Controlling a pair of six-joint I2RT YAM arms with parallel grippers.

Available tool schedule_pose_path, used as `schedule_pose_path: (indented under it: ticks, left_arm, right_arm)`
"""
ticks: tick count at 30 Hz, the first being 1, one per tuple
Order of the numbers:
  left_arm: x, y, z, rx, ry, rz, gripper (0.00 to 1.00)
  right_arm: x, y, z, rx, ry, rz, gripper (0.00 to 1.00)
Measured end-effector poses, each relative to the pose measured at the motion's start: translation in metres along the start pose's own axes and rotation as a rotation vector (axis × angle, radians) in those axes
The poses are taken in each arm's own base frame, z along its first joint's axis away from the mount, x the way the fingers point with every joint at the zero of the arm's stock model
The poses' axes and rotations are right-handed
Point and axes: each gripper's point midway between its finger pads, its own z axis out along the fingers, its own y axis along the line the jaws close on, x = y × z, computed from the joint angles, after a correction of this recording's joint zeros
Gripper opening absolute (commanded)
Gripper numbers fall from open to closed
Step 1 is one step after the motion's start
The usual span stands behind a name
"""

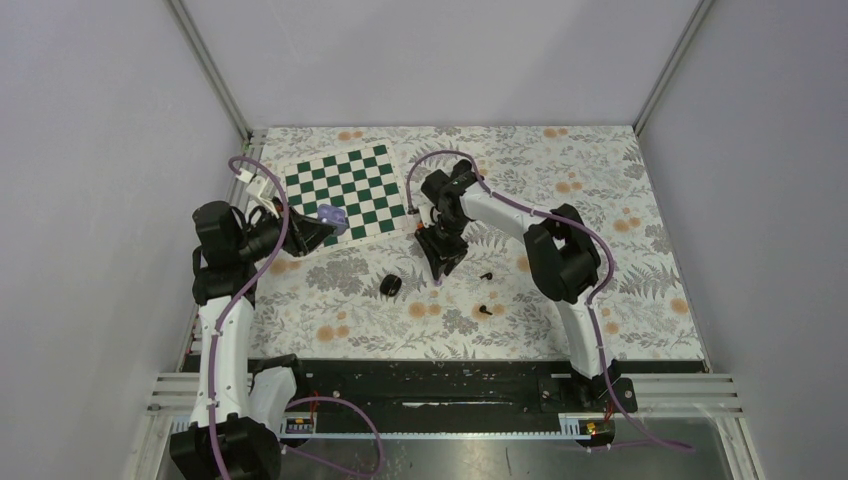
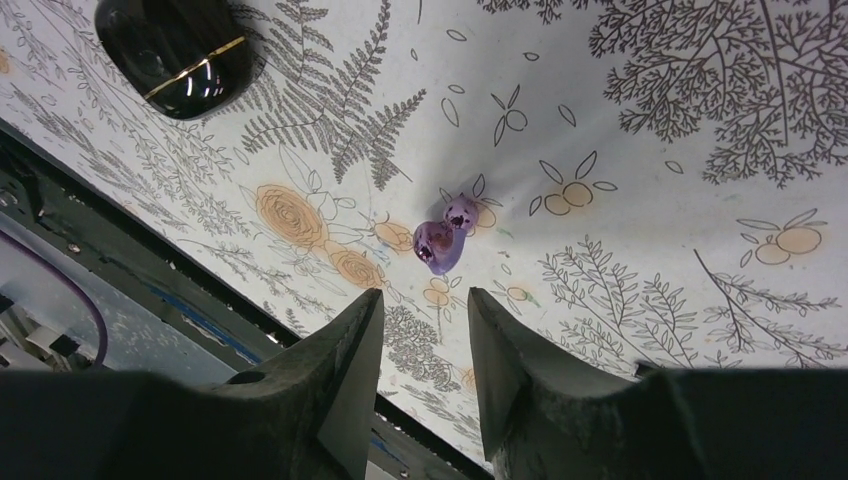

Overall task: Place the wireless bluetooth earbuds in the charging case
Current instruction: Pick up the earbud from the center of the board.

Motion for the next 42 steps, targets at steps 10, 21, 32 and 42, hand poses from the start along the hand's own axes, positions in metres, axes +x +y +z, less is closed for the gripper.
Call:
schedule_pose_path:
  ticks: [10, 21, 32, 42]
  left_arm:
    - [0.002, -0.001, -0.001, -0.002, 0.012, -0.008, 0.0]
    - [0.003, -0.001, -0.002, -0.004, 0.02, 0.008, 0.0]
    - [0.005, -0.003, -0.005, -0.007, 0.034, 0.03, 0.0]
    - [0.006, -0.011, -0.012, -0.012, 0.05, 0.066, 0.0]
  right_arm:
    - [-0.002, -0.001, 0.01, 0.001, 0.017, 0.007, 0.38]
    - [-0.007, 0.001, -0.002, -0.007, 0.016, -0.116, 0.45]
    - [0.041, 0.008, -0.053, -0.09, -0.175, -1.276, 0.34]
    - [0.019, 0.022, -0.034, -0.144, -0.28, -1.98, 0.34]
